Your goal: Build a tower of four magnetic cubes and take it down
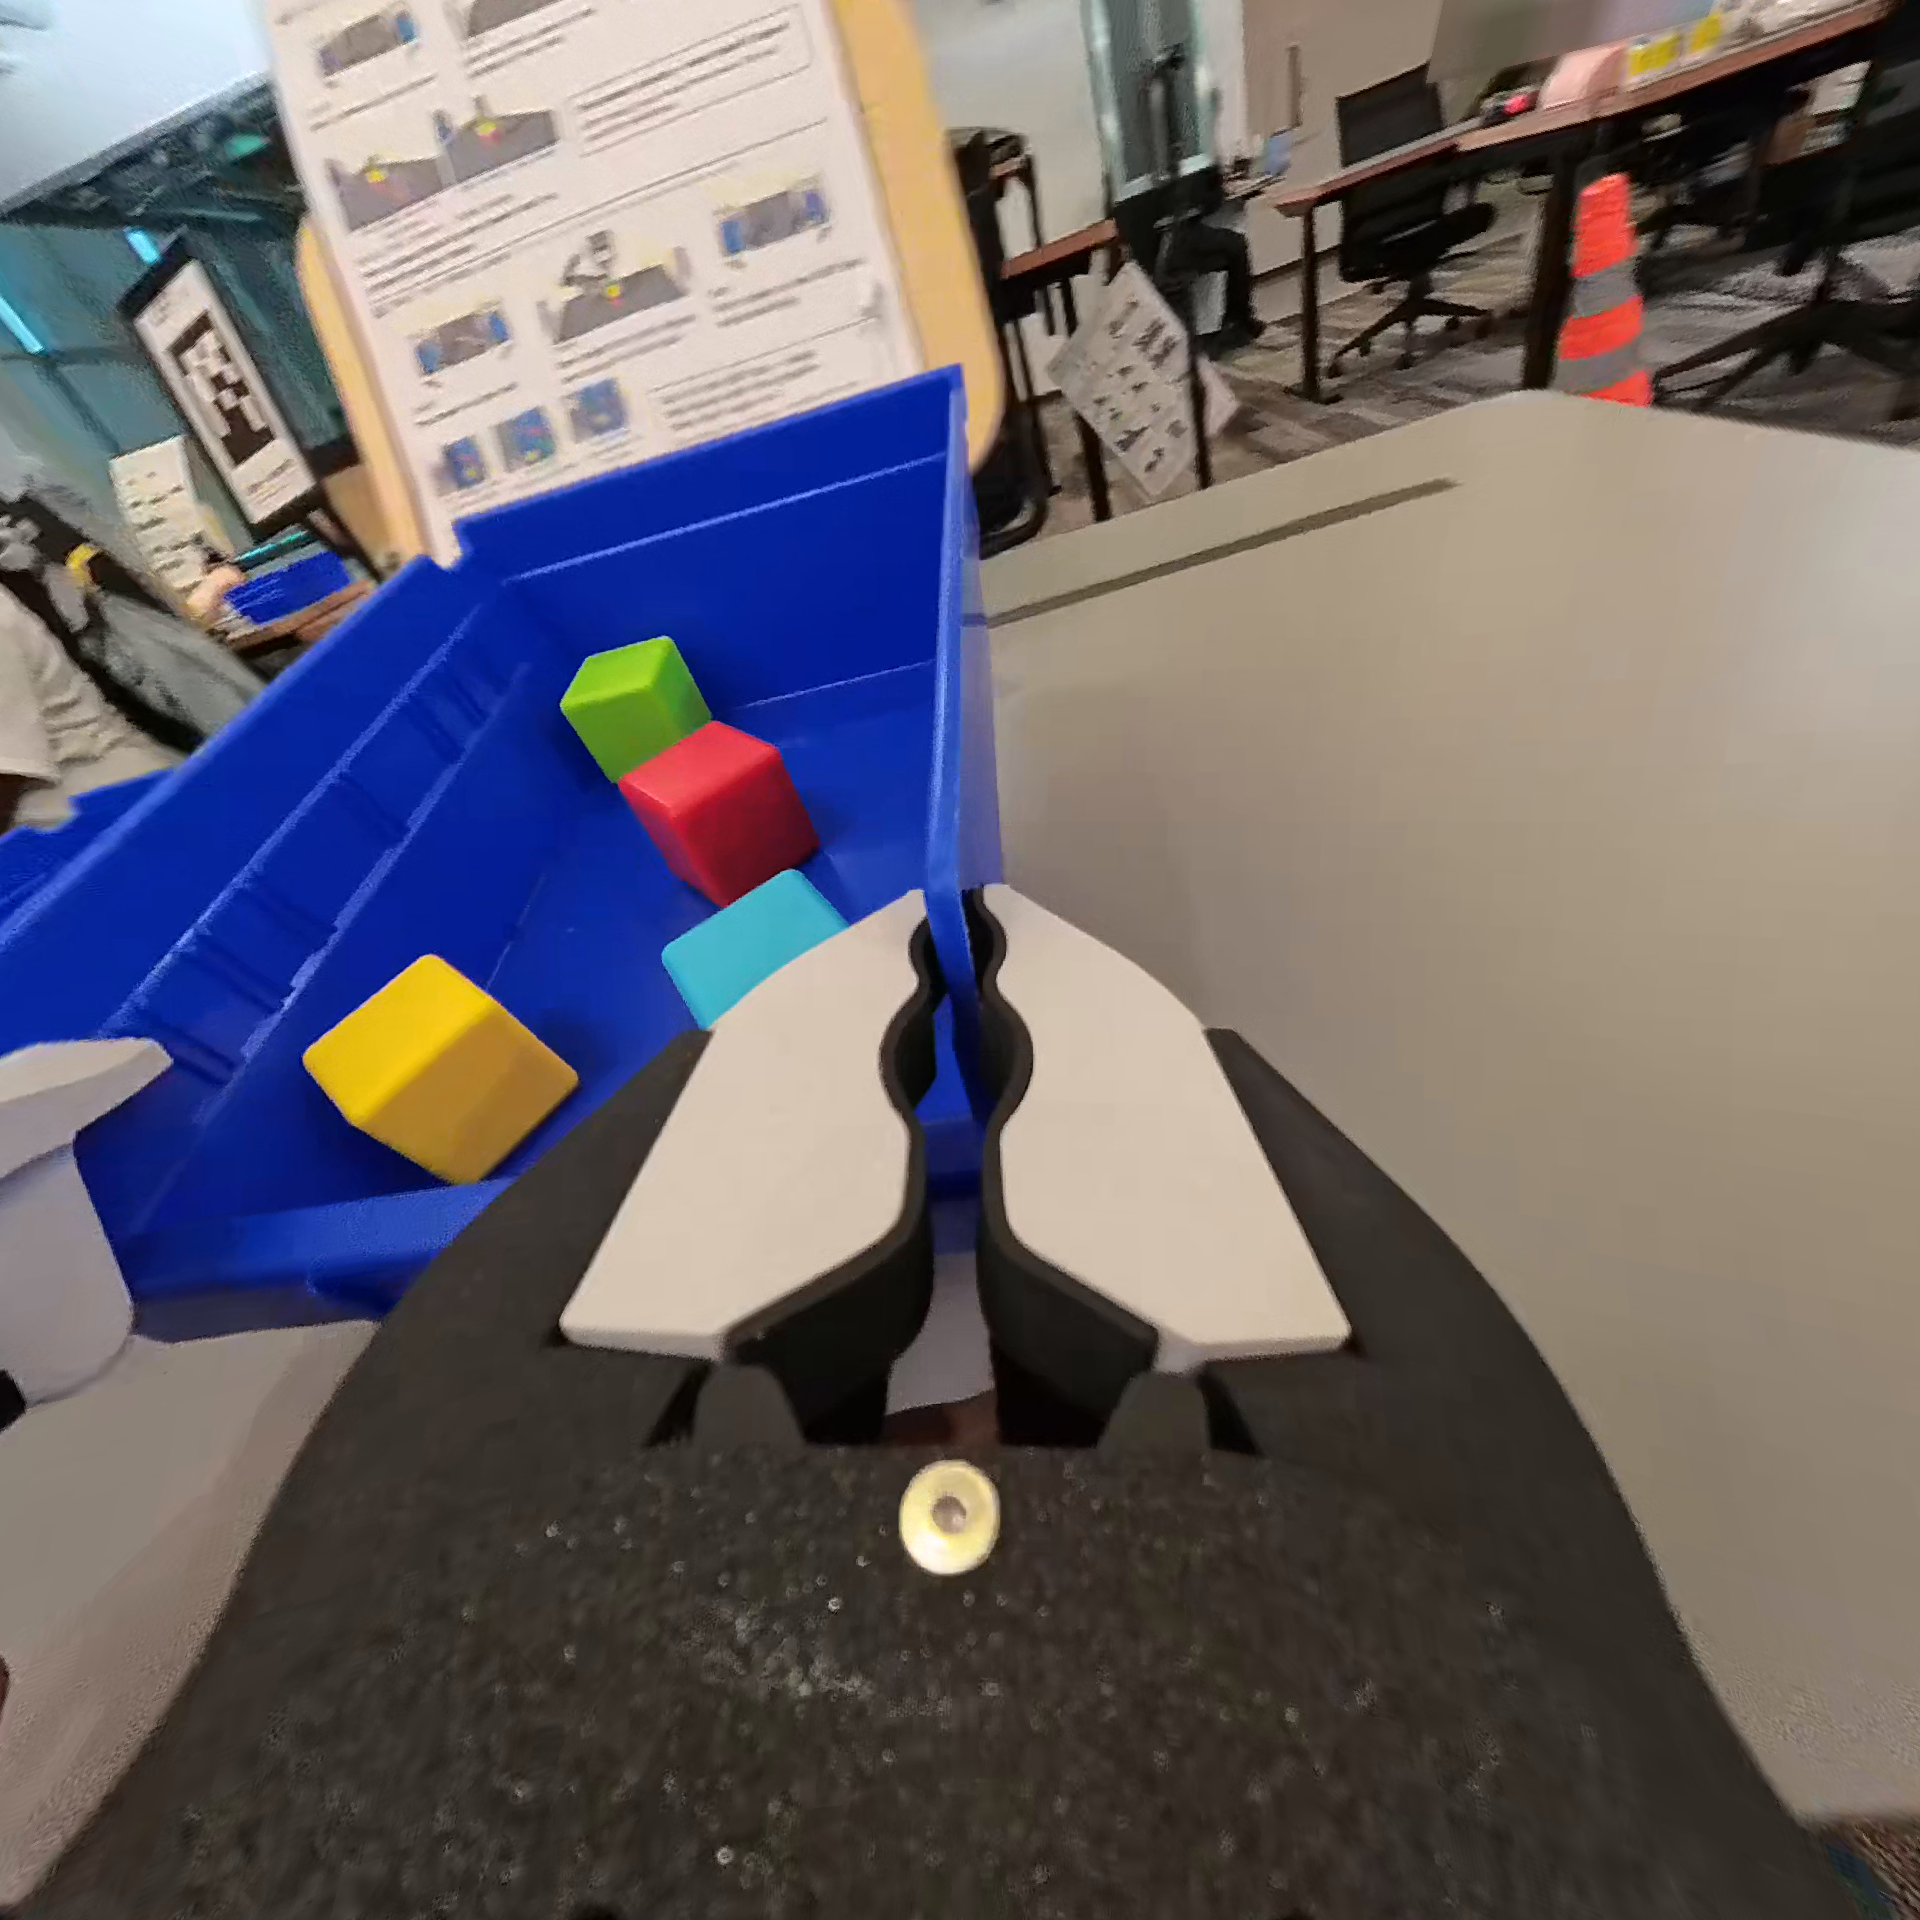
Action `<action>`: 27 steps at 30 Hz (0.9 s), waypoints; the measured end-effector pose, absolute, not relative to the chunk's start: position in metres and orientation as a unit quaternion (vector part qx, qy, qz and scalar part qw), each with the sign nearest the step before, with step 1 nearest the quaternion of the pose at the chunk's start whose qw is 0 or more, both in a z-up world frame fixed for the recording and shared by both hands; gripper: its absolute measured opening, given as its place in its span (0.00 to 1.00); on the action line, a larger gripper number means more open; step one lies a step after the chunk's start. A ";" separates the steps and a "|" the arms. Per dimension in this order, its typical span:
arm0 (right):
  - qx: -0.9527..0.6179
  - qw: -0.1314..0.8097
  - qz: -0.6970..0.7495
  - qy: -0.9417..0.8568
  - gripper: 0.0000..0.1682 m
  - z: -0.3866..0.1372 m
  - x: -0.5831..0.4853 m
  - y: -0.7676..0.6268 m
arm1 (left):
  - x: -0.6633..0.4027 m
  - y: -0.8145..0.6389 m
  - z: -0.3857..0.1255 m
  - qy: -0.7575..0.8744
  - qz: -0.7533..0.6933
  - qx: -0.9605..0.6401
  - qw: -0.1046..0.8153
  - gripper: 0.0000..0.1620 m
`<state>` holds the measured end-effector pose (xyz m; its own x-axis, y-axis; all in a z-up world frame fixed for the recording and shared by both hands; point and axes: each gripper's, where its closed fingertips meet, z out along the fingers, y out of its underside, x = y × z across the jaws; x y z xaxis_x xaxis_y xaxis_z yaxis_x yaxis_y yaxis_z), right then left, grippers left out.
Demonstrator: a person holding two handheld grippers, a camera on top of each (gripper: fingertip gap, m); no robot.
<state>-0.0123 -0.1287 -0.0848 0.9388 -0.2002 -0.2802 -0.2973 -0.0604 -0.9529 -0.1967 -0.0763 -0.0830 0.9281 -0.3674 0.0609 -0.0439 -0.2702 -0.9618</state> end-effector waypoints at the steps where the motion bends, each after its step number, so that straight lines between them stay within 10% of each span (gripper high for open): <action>1: -0.730 0.663 0.045 0.160 0.02 -0.084 -0.027 -0.121 | -0.212 -0.071 -0.080 0.119 -0.127 -0.786 0.592 0.02; 18: -0.788 0.593 0.129 0.106 0.04 -0.118 -0.127 -0.078 | -0.317 -0.057 -0.121 0.112 -0.085 -0.827 0.545 0.04; 23: -0.806 0.565 0.169 0.047 0.23 -0.119 -0.123 -0.092 | -0.299 -0.075 -0.119 0.180 -0.161 -0.807 0.540 0.38; 27: -0.779 0.588 0.216 0.006 0.23 -0.114 -0.103 -0.137 | -0.342 -0.100 -0.109 0.148 -0.160 -0.792 0.571 0.38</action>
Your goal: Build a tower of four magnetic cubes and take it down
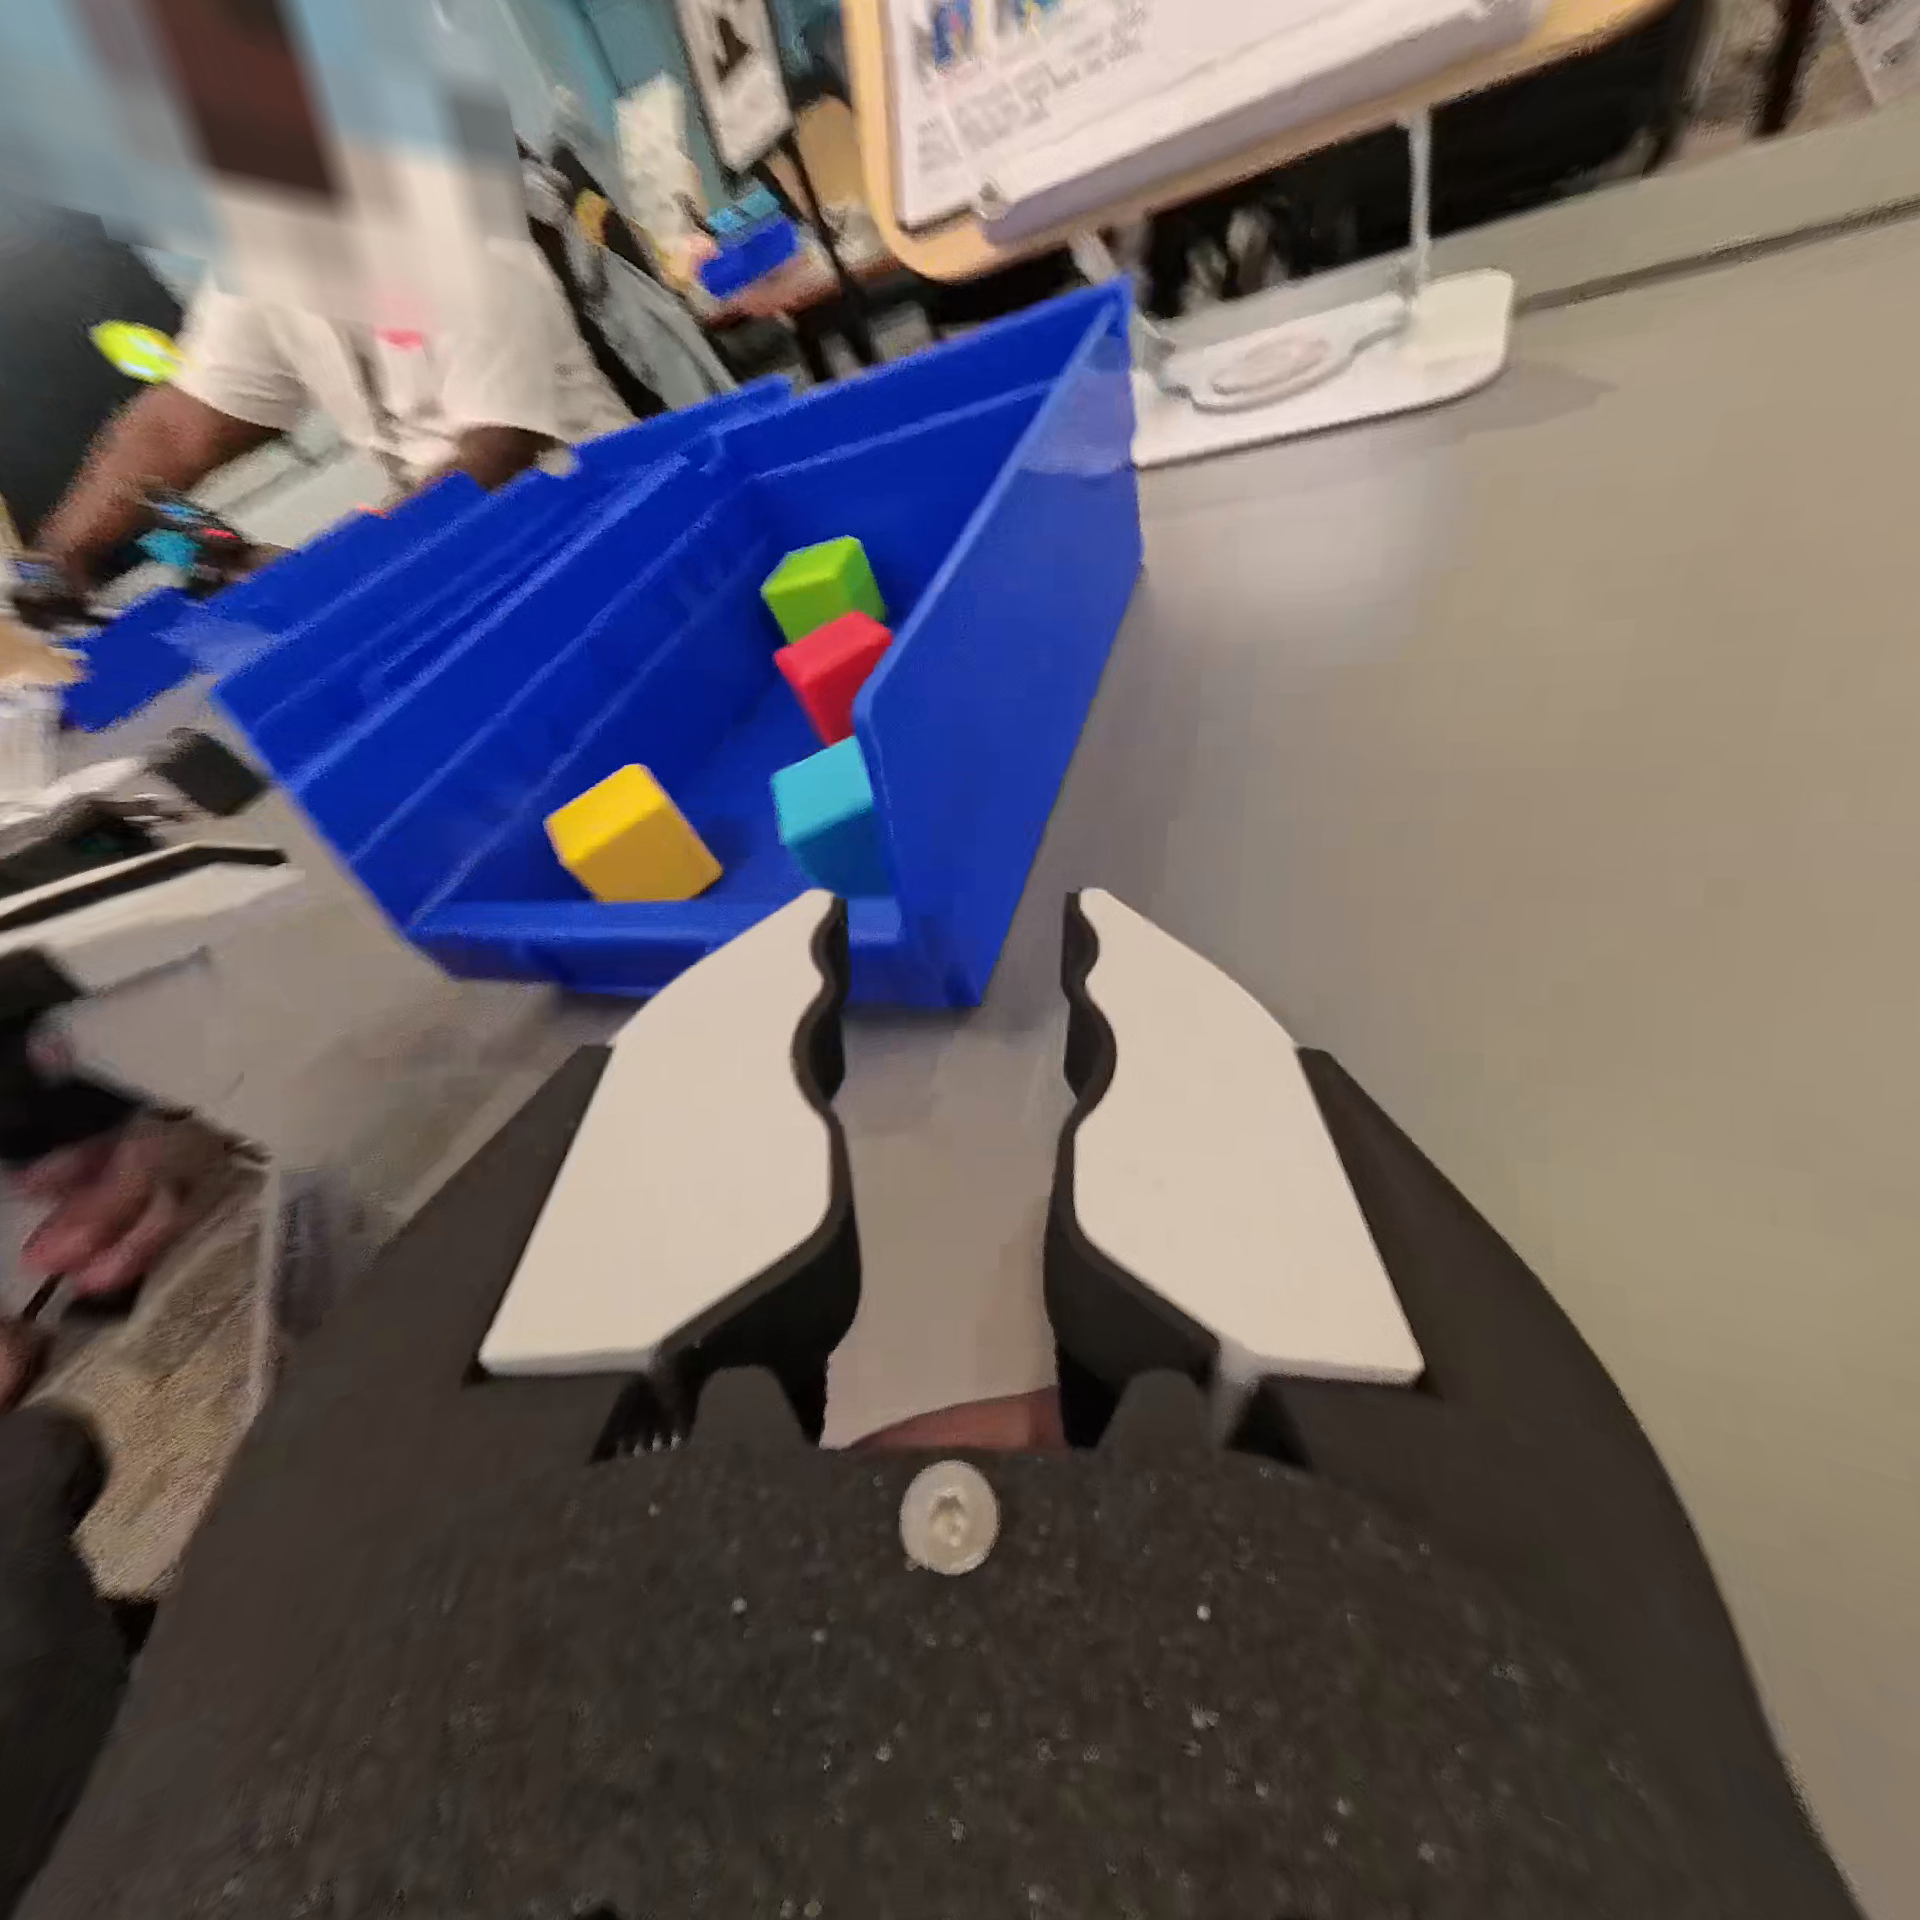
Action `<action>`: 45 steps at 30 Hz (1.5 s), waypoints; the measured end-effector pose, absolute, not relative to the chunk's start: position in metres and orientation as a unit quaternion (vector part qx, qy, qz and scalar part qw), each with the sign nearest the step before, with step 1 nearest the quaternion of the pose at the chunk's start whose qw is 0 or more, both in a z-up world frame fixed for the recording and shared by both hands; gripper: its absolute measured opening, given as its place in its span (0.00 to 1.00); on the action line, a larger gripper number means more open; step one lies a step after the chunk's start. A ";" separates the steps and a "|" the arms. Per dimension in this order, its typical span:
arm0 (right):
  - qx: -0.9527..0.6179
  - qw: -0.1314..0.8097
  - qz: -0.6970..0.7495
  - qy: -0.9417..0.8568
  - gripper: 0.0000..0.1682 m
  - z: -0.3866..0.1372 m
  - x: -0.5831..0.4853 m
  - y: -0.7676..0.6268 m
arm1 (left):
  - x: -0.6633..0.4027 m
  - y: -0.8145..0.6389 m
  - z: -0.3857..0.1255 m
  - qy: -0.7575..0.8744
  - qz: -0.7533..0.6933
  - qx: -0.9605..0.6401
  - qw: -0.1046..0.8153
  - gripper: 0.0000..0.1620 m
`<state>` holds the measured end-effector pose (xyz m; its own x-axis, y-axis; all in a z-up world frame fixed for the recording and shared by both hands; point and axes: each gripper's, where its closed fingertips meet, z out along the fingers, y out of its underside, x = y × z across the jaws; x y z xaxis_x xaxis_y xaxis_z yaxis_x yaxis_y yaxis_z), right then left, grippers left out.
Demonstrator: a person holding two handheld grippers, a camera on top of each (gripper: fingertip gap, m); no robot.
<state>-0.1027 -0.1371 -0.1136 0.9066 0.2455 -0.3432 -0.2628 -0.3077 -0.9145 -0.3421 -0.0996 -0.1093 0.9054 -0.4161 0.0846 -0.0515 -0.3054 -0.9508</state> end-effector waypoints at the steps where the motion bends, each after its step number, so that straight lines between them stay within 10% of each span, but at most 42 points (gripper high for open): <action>1: -0.766 0.600 0.233 -0.006 0.23 -0.111 -0.099 -0.149 | -0.364 -0.100 -0.104 0.119 -0.155 -0.788 0.584 0.35; 17: -0.741 0.638 0.201 -0.068 0.19 -0.106 -0.086 -0.176 | -0.551 0.056 -0.112 0.020 -0.057 -0.842 0.536 0.46; 19: -0.744 0.633 0.200 -0.074 0.19 -0.109 -0.089 -0.175 | -0.553 0.068 -0.125 0.017 -0.060 -0.860 0.506 0.41; 22: -0.753 0.623 0.198 -0.074 0.18 -0.115 -0.089 -0.174 | -0.539 0.064 -0.123 0.035 -0.132 -0.856 0.498 0.02; 45: -0.772 0.537 0.241 -0.240 0.32 -0.126 -0.321 -0.157 | -0.519 -0.159 -0.123 -0.099 -0.013 -0.814 0.572 0.03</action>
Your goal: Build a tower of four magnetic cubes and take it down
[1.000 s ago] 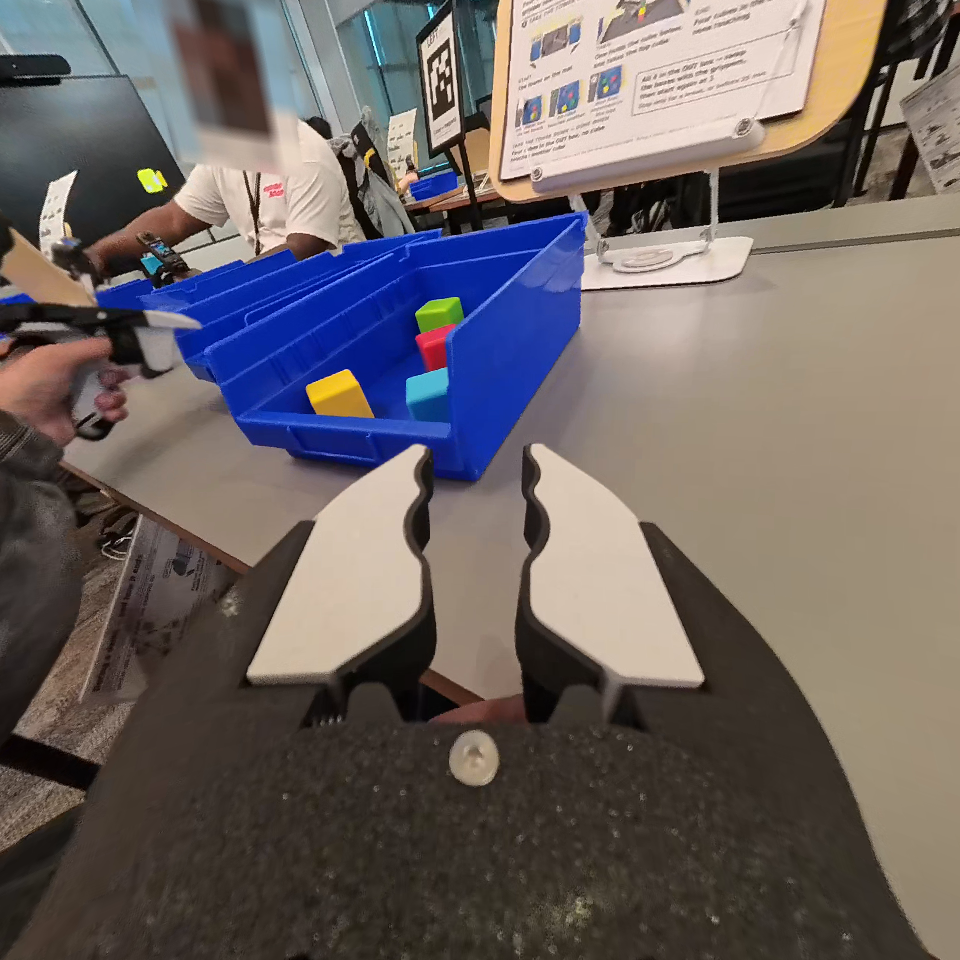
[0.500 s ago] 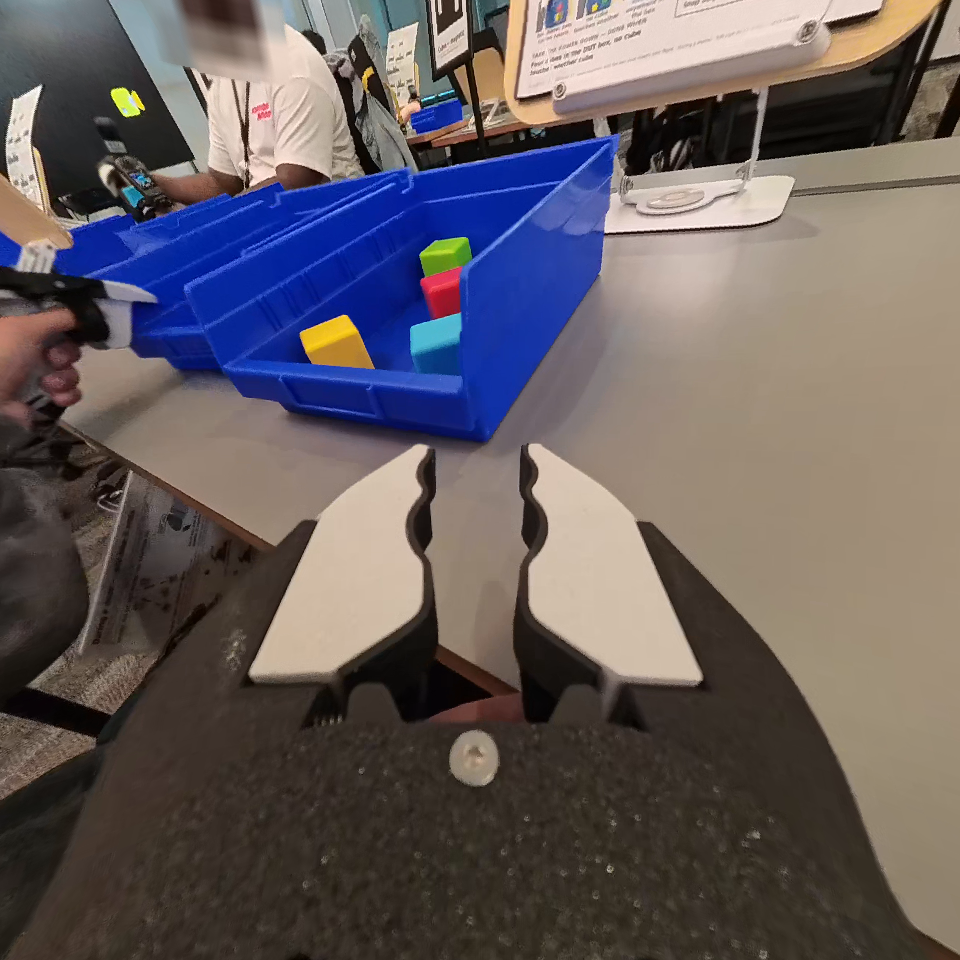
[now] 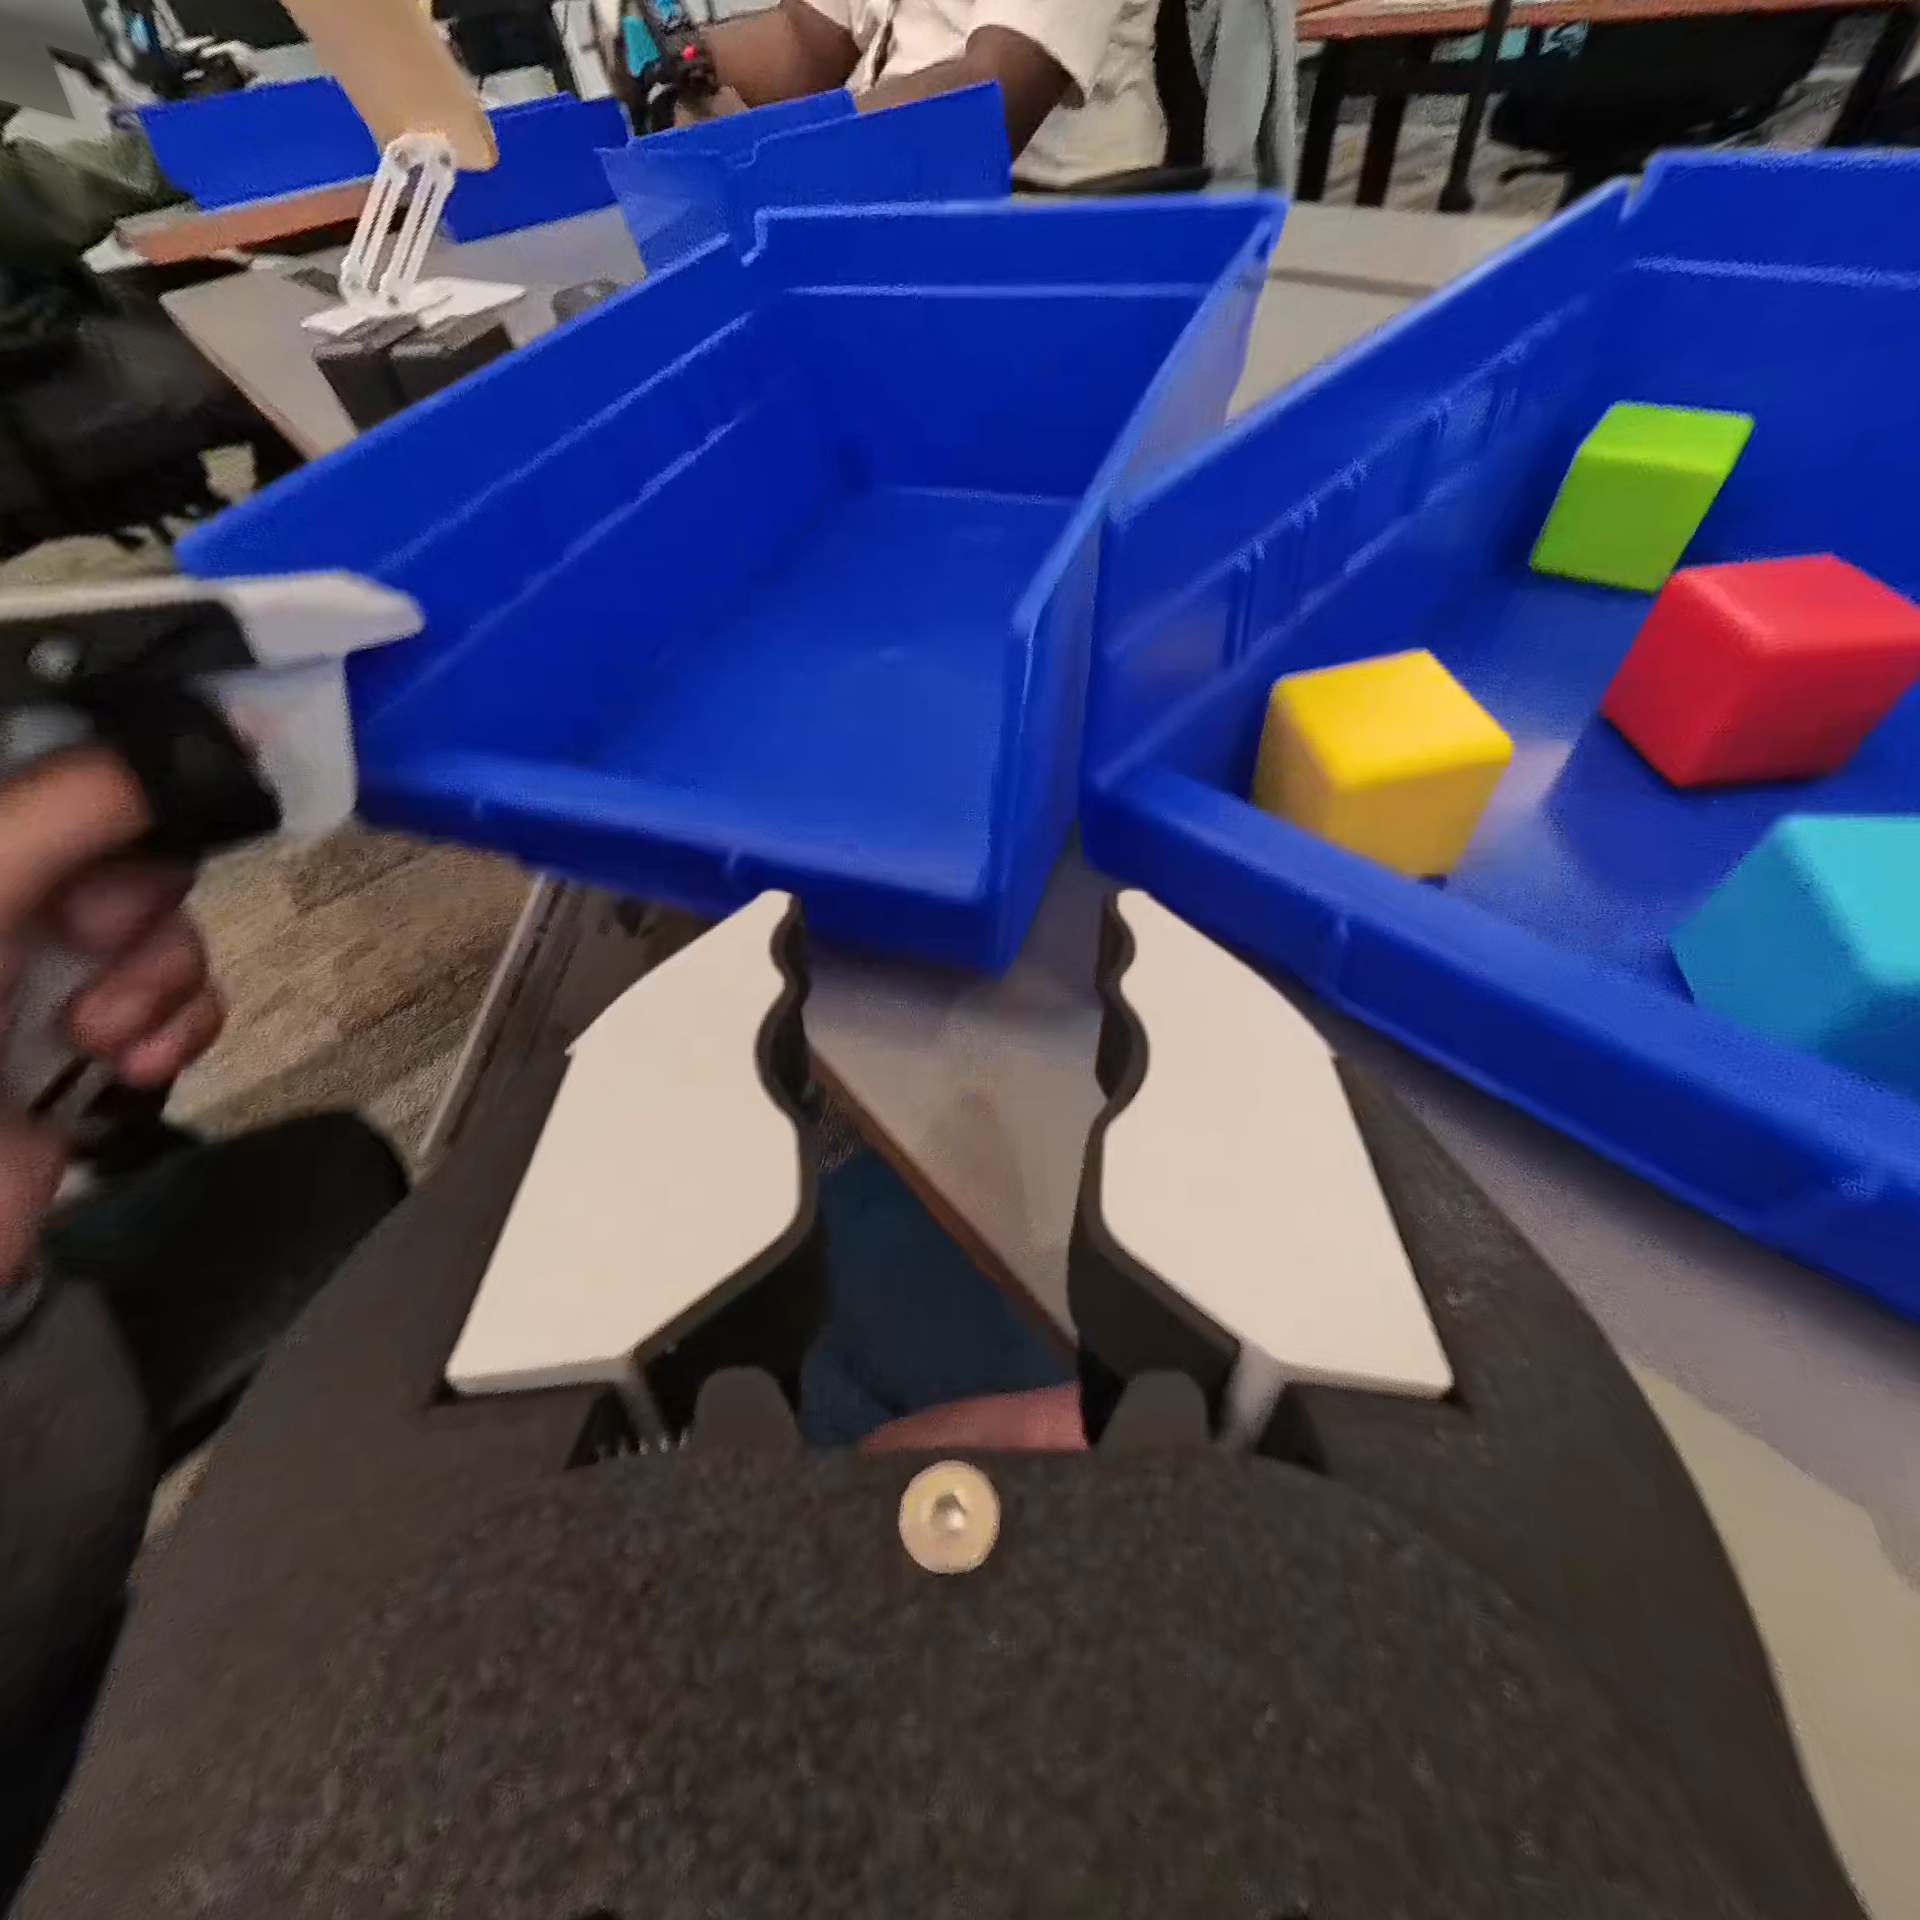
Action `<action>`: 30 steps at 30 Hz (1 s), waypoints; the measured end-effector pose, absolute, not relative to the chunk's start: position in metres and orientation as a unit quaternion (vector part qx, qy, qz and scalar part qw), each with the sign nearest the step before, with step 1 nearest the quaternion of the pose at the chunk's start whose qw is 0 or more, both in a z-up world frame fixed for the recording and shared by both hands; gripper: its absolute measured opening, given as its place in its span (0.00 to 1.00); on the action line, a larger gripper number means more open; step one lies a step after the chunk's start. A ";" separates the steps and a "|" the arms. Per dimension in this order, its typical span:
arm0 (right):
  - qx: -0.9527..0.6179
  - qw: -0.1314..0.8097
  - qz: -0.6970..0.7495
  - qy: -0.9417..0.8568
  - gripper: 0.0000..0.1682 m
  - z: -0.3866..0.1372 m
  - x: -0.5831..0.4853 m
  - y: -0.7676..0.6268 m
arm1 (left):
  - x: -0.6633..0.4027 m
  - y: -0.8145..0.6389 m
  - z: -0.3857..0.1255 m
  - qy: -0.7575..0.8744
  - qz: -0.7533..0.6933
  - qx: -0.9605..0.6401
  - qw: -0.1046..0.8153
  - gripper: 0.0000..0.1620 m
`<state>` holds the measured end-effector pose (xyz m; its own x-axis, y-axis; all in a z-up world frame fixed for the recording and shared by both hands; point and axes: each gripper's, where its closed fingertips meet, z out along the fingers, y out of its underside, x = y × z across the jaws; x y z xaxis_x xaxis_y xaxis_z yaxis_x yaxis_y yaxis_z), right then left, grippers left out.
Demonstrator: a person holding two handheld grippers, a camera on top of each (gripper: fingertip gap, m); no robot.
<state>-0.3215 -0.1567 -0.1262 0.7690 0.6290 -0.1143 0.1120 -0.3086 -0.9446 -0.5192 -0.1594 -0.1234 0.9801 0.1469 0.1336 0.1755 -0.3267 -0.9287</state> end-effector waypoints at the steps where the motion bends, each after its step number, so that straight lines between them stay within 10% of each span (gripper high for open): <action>1: -0.771 0.542 0.240 -0.231 0.32 -0.122 -0.328 -0.149 | -0.519 -0.163 -0.123 -0.096 -0.009 -0.812 0.575 0.02; 10: -0.804 0.530 0.209 -0.170 0.03 -0.122 -0.342 -0.115 | -0.515 -0.183 -0.117 -0.085 0.021 -0.797 0.597 0.03; 30: -0.636 0.768 0.071 -0.001 0.02 0.090 -0.110 -0.131 | -0.305 -0.127 0.096 0.092 -0.044 -0.610 0.786 0.02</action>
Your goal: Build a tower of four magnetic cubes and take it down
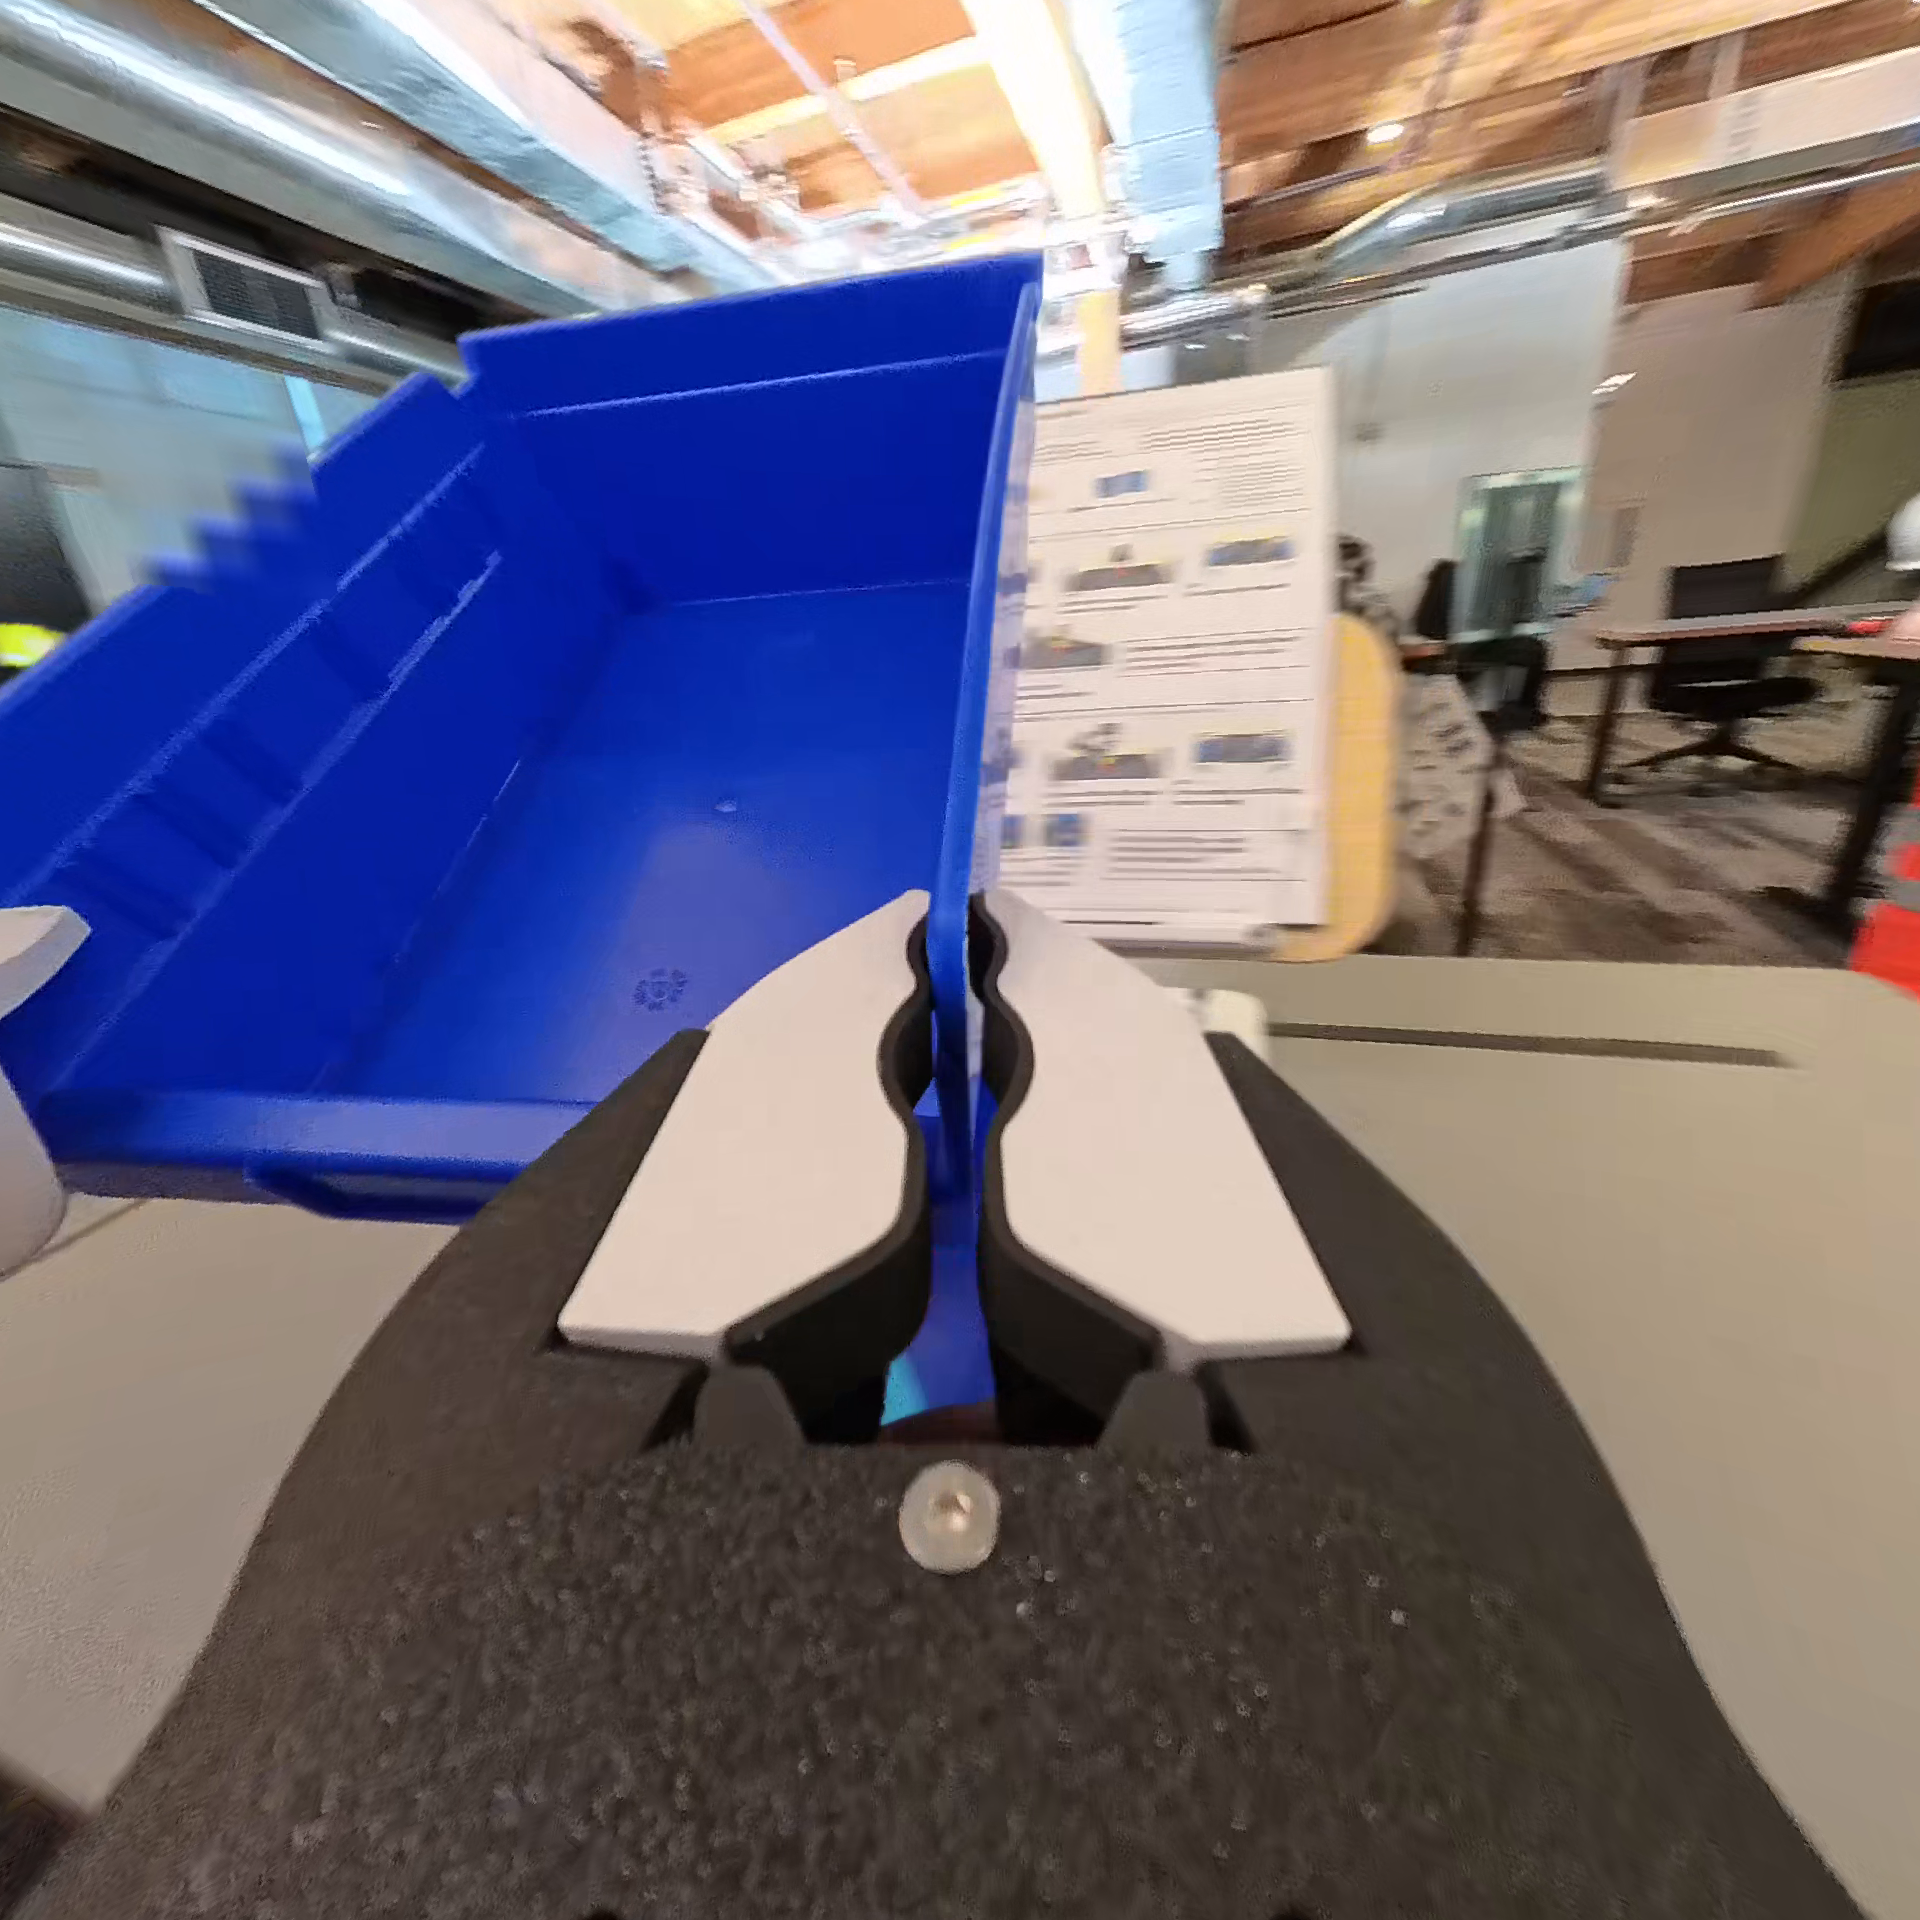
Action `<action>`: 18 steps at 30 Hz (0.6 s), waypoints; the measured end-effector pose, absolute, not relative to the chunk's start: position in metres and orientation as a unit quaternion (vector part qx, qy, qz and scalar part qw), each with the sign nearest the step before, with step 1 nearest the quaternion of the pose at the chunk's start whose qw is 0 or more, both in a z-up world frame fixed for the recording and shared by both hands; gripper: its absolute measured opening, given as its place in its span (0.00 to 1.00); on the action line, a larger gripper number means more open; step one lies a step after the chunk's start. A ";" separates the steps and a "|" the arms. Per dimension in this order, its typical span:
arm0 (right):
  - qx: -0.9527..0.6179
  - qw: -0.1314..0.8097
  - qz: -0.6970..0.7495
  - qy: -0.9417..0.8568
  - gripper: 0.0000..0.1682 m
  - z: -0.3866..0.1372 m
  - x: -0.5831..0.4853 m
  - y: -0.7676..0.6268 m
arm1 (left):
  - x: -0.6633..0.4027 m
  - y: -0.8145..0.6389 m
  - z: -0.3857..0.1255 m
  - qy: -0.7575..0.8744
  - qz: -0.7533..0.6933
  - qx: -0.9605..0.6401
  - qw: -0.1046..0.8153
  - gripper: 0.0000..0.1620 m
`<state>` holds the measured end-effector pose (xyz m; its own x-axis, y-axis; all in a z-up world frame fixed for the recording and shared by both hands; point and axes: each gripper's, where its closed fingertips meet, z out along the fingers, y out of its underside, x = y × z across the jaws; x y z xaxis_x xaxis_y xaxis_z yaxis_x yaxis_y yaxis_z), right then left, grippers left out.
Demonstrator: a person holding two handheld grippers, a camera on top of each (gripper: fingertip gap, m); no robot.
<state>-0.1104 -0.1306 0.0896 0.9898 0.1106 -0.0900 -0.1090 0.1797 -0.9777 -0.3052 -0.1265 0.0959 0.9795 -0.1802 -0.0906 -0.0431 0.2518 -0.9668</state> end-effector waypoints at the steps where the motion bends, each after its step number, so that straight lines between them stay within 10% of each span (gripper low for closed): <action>1: -0.639 0.767 0.053 0.013 0.02 0.090 -0.081 -0.131 | -0.275 -0.117 0.095 0.112 -0.059 -0.612 0.781 0.02; 18: -0.802 0.572 -0.036 0.168 0.02 -0.076 0.266 -0.135 | 0.085 -0.077 -0.082 0.255 -0.193 -0.739 0.593 0.03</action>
